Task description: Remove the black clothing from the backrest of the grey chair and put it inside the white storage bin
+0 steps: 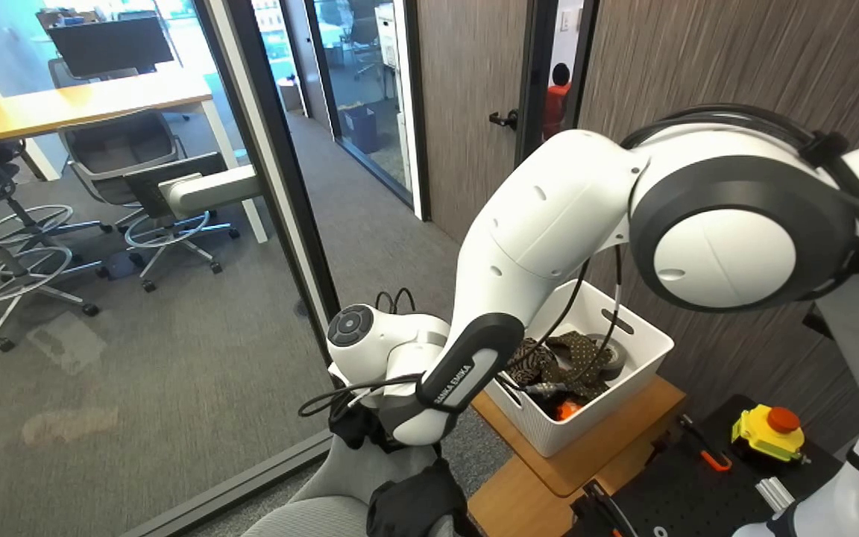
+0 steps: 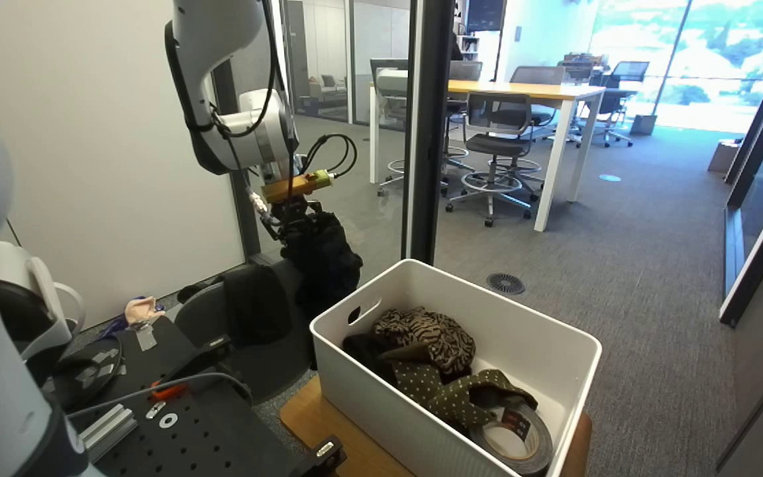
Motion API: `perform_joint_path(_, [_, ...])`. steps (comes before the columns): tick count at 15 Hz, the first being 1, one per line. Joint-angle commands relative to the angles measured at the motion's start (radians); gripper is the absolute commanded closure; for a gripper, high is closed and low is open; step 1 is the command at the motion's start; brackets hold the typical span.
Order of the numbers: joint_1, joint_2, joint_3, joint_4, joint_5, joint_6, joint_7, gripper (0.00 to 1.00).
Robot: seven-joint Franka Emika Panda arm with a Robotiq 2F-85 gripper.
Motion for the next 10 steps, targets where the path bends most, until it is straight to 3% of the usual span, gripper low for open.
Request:
perform_joint_path(1, [0.004, 0.001, -0.014, 0.002, -0.024, -0.013, 0.034, 0.79])
perform_joint_path(3, [0.000, -0.002, -0.008, 0.001, -0.012, -0.025, 0.043, 0.90])
perform_joint_path(5, [-0.012, -0.013, 0.008, -0.006, 0.008, -0.054, 0.042, 0.93])
perform_joint_path(10, [-0.033, -0.074, 0.023, -0.042, 0.041, -0.128, 0.046, 0.89])
